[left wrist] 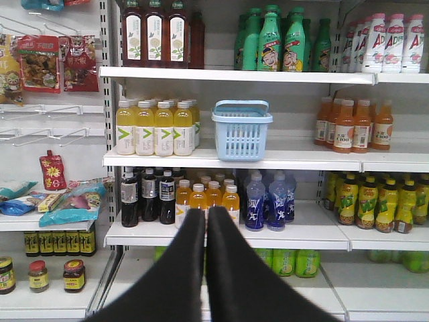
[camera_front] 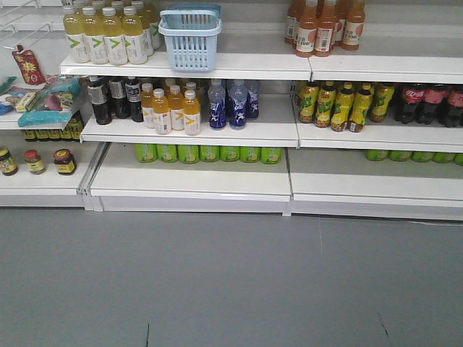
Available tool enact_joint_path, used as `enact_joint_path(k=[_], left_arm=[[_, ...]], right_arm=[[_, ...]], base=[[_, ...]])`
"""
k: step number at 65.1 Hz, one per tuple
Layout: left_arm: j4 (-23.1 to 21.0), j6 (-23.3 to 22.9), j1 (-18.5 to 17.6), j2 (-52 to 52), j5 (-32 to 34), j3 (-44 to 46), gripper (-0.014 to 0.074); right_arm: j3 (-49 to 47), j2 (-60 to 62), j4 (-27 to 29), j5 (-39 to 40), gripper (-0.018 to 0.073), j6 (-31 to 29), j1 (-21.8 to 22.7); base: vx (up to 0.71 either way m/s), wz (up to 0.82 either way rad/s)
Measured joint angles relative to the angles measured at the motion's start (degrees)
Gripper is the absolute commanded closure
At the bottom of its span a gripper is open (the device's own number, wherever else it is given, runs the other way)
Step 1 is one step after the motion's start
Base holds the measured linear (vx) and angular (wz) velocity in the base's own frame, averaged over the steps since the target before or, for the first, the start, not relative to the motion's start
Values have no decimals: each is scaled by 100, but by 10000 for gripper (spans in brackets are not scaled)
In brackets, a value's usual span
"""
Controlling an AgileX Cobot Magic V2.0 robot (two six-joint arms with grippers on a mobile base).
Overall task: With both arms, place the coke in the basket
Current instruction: 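Drive the base toward the shelf holding the light-blue basket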
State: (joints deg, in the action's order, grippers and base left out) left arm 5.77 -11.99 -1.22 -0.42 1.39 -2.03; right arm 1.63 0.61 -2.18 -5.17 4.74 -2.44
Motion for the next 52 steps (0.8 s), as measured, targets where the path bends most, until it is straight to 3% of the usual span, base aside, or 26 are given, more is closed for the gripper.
enact_joint_path(k=[52], left_arm=[[-1,0,0,0,-5,0,603]], right_arm=[[0,0,0,0,564,0,0]], base=[[0,0]])
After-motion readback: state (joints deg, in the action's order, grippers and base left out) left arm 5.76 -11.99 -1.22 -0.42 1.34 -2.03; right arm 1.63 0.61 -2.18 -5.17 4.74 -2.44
